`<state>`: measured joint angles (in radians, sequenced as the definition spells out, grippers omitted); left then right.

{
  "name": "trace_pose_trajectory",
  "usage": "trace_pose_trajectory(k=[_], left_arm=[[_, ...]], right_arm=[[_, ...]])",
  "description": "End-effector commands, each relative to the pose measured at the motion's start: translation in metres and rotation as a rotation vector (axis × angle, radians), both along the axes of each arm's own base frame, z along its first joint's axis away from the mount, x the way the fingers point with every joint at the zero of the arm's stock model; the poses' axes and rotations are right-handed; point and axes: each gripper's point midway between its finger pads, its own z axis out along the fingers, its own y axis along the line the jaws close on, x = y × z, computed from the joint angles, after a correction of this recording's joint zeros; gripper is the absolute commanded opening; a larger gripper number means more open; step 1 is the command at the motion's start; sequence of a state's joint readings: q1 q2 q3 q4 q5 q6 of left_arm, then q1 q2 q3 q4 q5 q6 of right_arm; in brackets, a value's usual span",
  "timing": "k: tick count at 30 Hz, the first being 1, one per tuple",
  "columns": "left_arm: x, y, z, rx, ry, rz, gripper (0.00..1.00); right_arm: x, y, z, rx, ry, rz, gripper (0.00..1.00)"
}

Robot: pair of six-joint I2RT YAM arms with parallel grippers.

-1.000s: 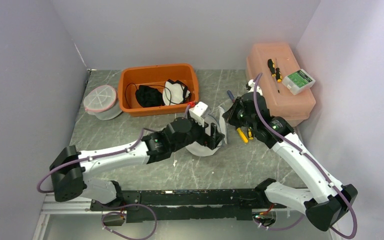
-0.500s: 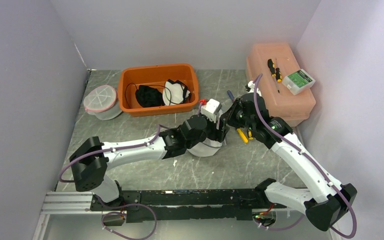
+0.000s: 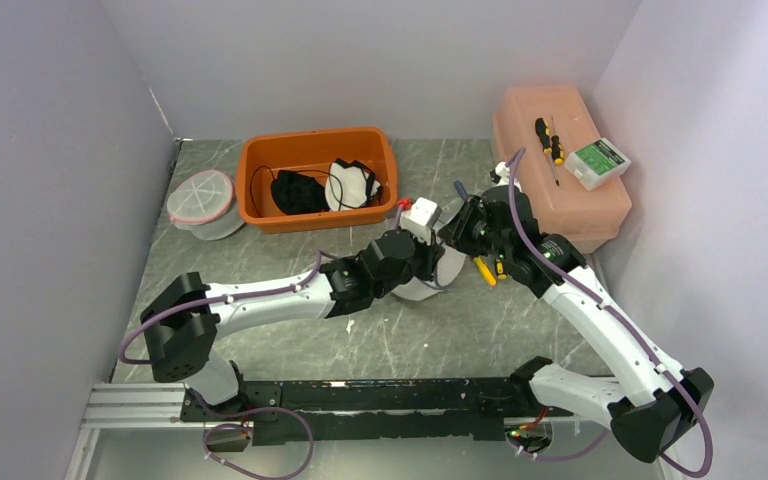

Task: Unzip the laundry bag and remove the bra
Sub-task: Close the laundry bag at the center of the board.

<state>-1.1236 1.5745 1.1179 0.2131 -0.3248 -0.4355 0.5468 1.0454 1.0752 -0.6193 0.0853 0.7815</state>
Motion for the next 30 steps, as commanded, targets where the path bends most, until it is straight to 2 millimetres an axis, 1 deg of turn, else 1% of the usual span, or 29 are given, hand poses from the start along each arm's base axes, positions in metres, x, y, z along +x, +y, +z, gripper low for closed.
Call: trace_pose_trajectory(k=[1, 4, 5, 7, 12, 16, 17, 18, 19, 20, 21, 25, 28, 30], left_arm=[[-0.003, -0.002, 0.017, -0.067, -0.014, -0.002, 0.03], [-0.004, 0.004, 0.015, -0.069, -0.006, 0.013, 0.03], [-0.004, 0.006, 0.014, -0.070, -0.003, 0.020, 0.03], [-0.003, 0.011, 0.013, -0.070, 0.003, 0.032, 0.03], [0.004, 0.024, 0.009, -0.108, 0.051, 0.051, 0.03], [0.018, 0.037, 0.010, -0.180, 0.109, 0.045, 0.03], [0.021, 0.041, 0.012, -0.202, 0.123, 0.038, 0.03], [0.026, 0.045, 0.012, -0.223, 0.142, 0.031, 0.03], [0.031, 0.048, 0.012, -0.241, 0.160, 0.023, 0.03], [0.035, 0.051, 0.010, -0.258, 0.186, 0.009, 0.03], [0.042, 0.055, 0.008, -0.270, 0.210, 0.005, 0.03], [0.056, 0.068, -0.007, -0.303, 0.299, 0.015, 0.03], [0.063, 0.075, -0.026, -0.303, 0.360, 0.053, 0.03], [0.066, 0.080, -0.039, -0.306, 0.403, 0.084, 0.03]], right_arm=[[0.000, 0.008, 0.025, 0.047, -0.063, 0.038, 0.37], [-0.001, 0.006, 0.034, 0.033, -0.090, 0.051, 0.66], [-0.001, 0.005, 0.037, 0.027, -0.099, 0.056, 0.72], [-0.003, 0.002, 0.041, 0.011, -0.118, 0.065, 0.77], [-0.010, -0.002, 0.045, 0.004, -0.194, 0.104, 0.80], [-0.021, 0.002, 0.043, 0.030, -0.273, 0.173, 0.79], [-0.024, 0.003, 0.040, 0.036, -0.293, 0.194, 0.79], [-0.027, 0.004, 0.032, 0.035, -0.301, 0.213, 0.79], [-0.032, 0.005, 0.031, 0.045, -0.330, 0.237, 0.78], [-0.034, 0.007, 0.025, 0.048, -0.338, 0.259, 0.78], [-0.038, 0.008, 0.025, 0.061, -0.361, 0.274, 0.77], [-0.046, 0.009, 0.012, 0.094, -0.400, 0.296, 0.76], [-0.047, 0.008, 0.001, 0.124, -0.413, 0.278, 0.76], [-0.046, 0.007, -0.009, 0.144, -0.402, 0.253, 0.75]])
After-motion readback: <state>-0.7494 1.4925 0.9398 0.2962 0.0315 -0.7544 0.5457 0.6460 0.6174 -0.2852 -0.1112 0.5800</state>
